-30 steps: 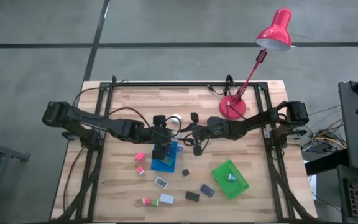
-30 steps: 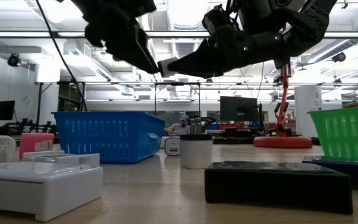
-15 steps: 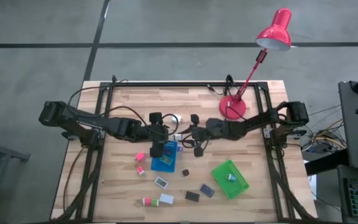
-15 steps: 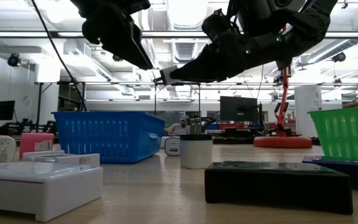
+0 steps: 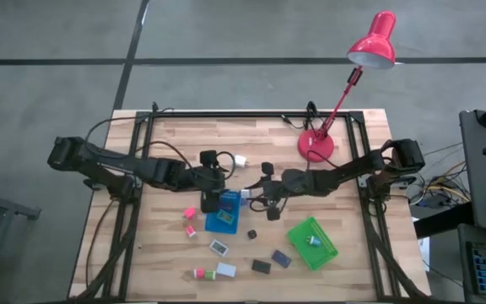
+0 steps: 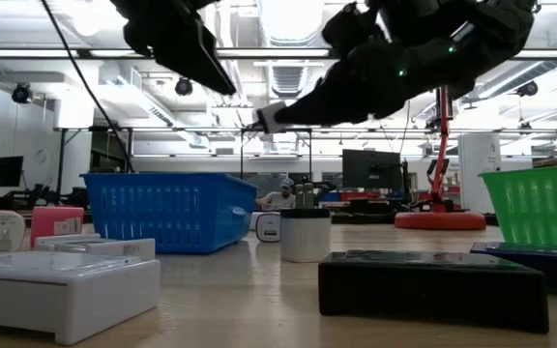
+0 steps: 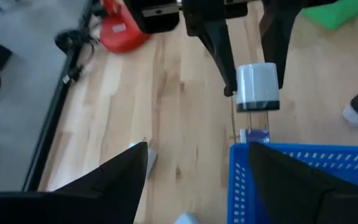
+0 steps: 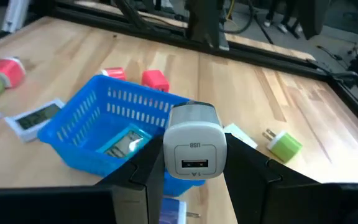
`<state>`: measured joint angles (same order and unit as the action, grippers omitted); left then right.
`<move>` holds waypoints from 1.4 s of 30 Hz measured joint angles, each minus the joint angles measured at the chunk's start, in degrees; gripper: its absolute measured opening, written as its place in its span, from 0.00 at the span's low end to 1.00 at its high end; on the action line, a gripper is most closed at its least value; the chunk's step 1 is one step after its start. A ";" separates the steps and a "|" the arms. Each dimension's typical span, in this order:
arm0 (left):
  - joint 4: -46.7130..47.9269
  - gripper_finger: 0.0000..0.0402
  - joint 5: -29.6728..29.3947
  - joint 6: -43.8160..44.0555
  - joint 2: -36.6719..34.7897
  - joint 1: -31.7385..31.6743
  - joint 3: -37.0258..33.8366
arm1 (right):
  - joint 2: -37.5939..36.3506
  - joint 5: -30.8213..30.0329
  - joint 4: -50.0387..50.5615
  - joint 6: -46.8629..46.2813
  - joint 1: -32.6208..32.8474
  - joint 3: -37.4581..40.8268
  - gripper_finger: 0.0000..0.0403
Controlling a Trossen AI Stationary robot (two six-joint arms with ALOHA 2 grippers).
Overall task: Pick & Place Office items
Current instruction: Put the top white black charger adapter into the green bin
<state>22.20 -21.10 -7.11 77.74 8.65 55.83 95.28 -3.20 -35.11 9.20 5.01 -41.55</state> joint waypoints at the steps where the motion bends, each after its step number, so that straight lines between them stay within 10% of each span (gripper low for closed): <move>1: -1.32 0.70 0.08 -0.47 -1.46 0.12 -1.26 | -0.84 0.01 -0.05 0.14 0.09 0.54 0.31; 24: -25.48 0.70 5.62 -4.31 -42.01 0.15 -36.83 | -22.45 -0.70 2.24 -4.41 6.54 15.21 0.31; 42: -24.32 0.70 5.56 -3.40 -46.10 0.11 -38.68 | -30.19 -14.02 15.63 -11.52 20.66 18.44 0.31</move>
<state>-2.12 -15.54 -10.50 31.64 8.75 17.15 65.10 -17.22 -19.48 -2.32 25.67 -23.11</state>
